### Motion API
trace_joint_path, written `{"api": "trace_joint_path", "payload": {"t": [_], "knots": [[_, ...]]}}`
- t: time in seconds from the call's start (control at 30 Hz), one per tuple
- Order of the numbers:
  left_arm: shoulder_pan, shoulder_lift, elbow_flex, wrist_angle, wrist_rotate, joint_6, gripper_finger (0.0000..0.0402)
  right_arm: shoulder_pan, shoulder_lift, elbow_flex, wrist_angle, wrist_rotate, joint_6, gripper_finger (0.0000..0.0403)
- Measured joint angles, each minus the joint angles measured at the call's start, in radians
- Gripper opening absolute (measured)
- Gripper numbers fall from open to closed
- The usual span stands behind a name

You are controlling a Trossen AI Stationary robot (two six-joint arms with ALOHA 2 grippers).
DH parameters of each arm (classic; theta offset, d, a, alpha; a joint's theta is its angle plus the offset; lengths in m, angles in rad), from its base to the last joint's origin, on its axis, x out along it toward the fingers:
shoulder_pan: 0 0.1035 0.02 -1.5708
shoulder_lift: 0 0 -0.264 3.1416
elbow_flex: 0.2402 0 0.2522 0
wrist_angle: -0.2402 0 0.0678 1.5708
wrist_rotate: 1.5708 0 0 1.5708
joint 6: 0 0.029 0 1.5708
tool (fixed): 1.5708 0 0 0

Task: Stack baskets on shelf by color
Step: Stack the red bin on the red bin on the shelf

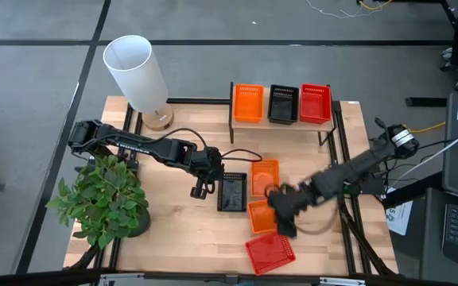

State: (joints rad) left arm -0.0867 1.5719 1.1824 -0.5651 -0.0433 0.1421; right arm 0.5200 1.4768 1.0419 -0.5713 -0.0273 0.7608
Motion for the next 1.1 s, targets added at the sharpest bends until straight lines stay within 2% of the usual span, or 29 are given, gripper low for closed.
{"api": "trace_joint_path", "payload": {"t": [0.1,0.23,0.33,0.53,0.67,0.8,0.93,1.1], "knots": [[0.001,0.000,0.000,0.002,0.000,0.000,0.0000,0.101,0.049,0.000,0.193,0.065,-0.005,0.0116],[0.001,0.000,0.000,0.004,0.000,0.000,0.0000,0.176,0.183,0.052,0.214,0.089,0.006,0.0116],[0.001,0.000,0.000,0.005,0.000,-0.001,0.0000,0.196,0.296,0.120,0.112,0.056,0.060,0.0116],[0.000,0.000,0.000,0.006,0.000,-0.012,0.0000,0.211,0.452,0.276,-0.274,0.030,0.155,0.0116],[0.000,0.000,0.000,0.006,0.000,-0.032,0.0000,0.238,0.478,0.342,-0.554,0.029,0.197,0.0116],[0.000,0.000,0.000,0.008,0.000,-0.032,0.0000,0.254,0.477,0.349,-0.783,0.077,0.186,0.0116],[0.000,0.000,0.000,0.008,0.000,-0.028,0.0000,0.254,0.476,0.301,-0.884,0.148,0.129,0.0116],[0.000,0.000,0.000,0.008,0.000,-0.028,0.0000,0.220,0.476,0.200,-0.855,0.231,0.109,0.0116]]}}
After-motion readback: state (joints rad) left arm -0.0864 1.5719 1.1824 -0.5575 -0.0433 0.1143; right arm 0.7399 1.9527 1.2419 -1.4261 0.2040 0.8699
